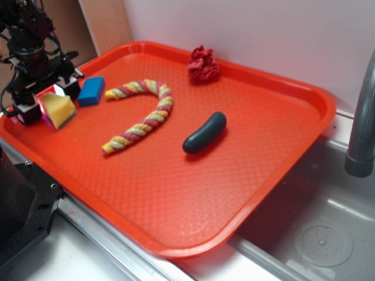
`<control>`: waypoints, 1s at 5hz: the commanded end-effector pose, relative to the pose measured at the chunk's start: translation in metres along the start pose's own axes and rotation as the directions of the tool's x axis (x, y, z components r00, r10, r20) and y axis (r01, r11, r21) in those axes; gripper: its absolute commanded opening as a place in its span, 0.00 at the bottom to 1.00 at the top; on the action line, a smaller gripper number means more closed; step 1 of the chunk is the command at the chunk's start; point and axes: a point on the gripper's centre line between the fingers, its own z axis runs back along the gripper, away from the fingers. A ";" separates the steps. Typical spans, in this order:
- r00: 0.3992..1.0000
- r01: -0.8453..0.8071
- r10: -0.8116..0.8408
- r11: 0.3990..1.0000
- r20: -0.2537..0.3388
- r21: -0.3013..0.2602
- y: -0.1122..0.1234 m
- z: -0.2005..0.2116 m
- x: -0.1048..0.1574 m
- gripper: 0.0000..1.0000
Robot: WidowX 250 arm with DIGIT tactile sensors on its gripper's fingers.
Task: Grab the green sponge.
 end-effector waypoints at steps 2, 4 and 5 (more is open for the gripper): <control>0.998 -0.047 0.047 0.999 -0.040 -0.005 0.009 -0.003 -0.019 0.00; 0.994 0.040 -0.042 0.999 -0.104 -0.020 0.011 0.006 -0.018 0.00; 0.970 0.228 -0.234 0.970 -0.066 -0.088 0.007 0.024 -0.016 0.00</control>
